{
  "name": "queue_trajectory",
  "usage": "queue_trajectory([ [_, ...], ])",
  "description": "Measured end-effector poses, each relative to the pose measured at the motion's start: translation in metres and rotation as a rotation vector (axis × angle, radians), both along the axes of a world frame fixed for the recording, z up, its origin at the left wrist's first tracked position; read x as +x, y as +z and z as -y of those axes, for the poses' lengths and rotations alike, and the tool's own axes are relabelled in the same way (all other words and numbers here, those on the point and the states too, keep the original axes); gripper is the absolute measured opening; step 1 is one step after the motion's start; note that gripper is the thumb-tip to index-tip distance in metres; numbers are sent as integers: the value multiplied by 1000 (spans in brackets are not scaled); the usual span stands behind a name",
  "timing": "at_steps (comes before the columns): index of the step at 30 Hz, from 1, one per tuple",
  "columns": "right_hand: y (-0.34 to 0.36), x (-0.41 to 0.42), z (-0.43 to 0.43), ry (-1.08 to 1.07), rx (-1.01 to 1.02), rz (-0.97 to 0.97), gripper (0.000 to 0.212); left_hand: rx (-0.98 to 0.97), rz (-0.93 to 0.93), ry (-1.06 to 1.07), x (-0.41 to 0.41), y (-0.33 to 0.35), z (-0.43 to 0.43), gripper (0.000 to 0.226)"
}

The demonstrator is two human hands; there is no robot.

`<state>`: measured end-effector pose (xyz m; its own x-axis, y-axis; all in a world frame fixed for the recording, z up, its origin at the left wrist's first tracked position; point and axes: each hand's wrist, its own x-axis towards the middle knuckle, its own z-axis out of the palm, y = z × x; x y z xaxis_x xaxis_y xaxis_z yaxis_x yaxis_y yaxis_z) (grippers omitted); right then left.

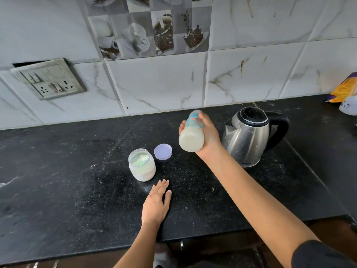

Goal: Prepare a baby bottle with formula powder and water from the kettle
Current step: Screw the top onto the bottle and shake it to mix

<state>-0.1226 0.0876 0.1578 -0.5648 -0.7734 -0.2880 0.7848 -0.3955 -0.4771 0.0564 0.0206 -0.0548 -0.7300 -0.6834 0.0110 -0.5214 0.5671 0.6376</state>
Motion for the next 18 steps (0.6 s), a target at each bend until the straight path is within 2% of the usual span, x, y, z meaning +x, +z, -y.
queue_trajectory([
  [3, 0, 1, 2, -36, 94, 101, 26, 4, -1, -2, 0, 0, 0, 40],
  [10, 2, 1, -1, -24, 100, 113, 28, 7, 4, -7, 0, -1, 1, 41],
  [15, -1, 2, -1, -57, 85, -5, 45, 8, 0, -11, 0, -1, 0, 41],
  [18, -2, 3, -2, -91, 41, -152, 35, 9, -1, -13, 0, 0, 1, 41],
])
